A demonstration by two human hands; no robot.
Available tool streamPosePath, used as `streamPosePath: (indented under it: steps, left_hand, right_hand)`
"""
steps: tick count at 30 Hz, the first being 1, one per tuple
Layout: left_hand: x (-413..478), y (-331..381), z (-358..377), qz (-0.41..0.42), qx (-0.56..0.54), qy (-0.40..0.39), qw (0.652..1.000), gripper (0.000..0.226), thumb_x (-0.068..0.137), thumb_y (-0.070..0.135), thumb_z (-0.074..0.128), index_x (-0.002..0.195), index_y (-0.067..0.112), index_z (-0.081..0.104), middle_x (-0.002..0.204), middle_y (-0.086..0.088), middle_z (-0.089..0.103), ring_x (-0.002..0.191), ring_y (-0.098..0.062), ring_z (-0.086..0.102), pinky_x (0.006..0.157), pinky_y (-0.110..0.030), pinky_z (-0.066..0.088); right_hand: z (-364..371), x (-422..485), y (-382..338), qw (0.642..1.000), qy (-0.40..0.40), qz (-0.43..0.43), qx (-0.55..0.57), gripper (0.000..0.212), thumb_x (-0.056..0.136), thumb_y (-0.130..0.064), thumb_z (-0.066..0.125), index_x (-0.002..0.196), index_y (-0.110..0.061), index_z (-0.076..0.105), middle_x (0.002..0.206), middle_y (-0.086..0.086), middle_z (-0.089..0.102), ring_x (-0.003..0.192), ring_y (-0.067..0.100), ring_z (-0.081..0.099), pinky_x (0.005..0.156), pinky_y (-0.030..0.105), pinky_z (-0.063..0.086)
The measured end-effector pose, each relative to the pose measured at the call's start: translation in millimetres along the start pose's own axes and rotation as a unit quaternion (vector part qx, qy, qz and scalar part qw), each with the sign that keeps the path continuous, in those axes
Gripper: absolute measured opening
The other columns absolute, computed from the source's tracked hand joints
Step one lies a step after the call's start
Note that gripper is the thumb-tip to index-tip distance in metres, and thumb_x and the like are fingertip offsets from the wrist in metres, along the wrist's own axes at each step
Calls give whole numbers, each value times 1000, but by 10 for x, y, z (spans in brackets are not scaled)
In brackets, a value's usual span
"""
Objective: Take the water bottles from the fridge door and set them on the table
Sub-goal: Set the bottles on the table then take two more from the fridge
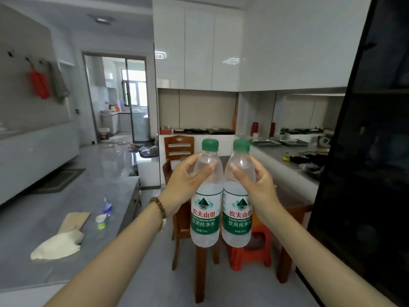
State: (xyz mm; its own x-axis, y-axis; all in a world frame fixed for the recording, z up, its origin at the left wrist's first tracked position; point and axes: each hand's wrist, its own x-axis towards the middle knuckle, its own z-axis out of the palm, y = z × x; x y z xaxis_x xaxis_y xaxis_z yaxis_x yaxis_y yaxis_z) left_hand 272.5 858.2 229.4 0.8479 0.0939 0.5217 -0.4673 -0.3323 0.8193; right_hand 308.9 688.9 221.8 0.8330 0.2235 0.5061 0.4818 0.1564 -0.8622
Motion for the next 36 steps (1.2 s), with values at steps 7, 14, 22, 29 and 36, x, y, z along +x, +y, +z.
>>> streamPosePath:
  steps: [7, 14, 22, 29, 36]
  left_hand:
    - [1056, -844, 195, -52, -12, 9, 999, 38, 75, 45, 60, 110, 31, 62, 110, 13, 66, 102, -2, 61, 90, -26, 49]
    - [1980, -1822, 294, -91, -31, -12, 995, 36, 78, 38, 60, 111, 24, 62, 108, 8, 68, 99, -5, 64, 79, -17, 52]
    - [2942, -3242, 307, -102, -32, -35, 994, 30, 87, 18, 60, 117, 16, 61, 112, 12, 67, 101, 0, 63, 81, -14, 51]
    - [3488, -4432, 245, -154, -44, -44, 986, 37, 82, 13, 67, 118, 8, 61, 116, -1, 67, 107, -10, 63, 89, -23, 51]
    - [3625, -5131, 316, -186, -42, -48, 980, 43, 82, 16, 67, 124, 8, 58, 125, -1, 62, 117, -11, 57, 100, -29, 46]
  right_hand:
    - [-239, 1271, 1042, 995, -64, 71, 2, 68, 60, -52, 79, 121, -32, 57, 119, -2, 67, 108, 19, 64, 93, 49, 52]
    - [-415, 2206, 2025, 990, -88, 107, 2, 58, 65, -38, 79, 118, -28, 60, 115, 1, 70, 107, 22, 65, 93, 50, 51]
    - [-411, 3158, 3288, 985, -63, 159, -24, 54, 52, -45, 80, 102, -35, 65, 108, -3, 72, 102, 19, 66, 91, 47, 52]
    - [-193, 3792, 4352, 979, -70, 191, -18, 51, 60, -28, 80, 108, -26, 61, 116, -2, 68, 109, 17, 63, 93, 37, 51]
    - [-143, 4096, 5128, 966, -133, 218, -47, 52, 66, -21, 81, 111, -29, 58, 114, -15, 64, 106, -3, 60, 85, 17, 49]
